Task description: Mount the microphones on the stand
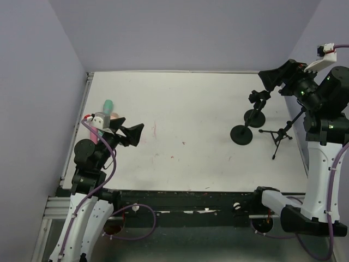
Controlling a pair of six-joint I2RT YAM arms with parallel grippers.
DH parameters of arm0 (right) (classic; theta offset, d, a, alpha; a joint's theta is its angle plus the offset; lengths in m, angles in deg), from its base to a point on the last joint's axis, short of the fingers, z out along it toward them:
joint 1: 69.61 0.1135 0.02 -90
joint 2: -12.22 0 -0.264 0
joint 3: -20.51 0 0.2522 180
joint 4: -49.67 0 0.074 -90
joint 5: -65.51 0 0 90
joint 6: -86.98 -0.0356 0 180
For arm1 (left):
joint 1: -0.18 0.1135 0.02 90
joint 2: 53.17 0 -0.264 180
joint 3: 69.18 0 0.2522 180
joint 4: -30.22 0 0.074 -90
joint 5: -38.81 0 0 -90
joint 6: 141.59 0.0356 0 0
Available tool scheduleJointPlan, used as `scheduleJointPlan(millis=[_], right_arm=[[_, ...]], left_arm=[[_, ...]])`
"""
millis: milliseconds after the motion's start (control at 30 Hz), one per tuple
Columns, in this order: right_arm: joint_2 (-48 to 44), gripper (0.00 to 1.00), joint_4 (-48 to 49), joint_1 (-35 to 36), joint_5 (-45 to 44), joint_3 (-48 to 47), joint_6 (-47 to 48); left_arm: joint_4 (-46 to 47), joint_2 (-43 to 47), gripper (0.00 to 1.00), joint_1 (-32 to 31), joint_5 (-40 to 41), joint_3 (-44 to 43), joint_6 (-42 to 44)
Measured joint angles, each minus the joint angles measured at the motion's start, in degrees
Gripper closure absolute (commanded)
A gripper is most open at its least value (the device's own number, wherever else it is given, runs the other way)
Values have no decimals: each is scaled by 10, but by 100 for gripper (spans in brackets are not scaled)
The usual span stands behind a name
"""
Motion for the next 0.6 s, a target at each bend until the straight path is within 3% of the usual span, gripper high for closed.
scheduleJointPlan(millis=[300, 467, 600], right_arm=[[-7, 0, 2, 0, 54, 42, 41], [-9, 0, -25, 0, 143, 52, 171], [-11, 0, -115, 0, 168, 31, 298]], left_arm=[[68, -82, 1, -22, -114, -3, -145], [43, -151, 1, -99, -122, -36, -141], [-8, -200, 1, -140, -121, -97, -108]])
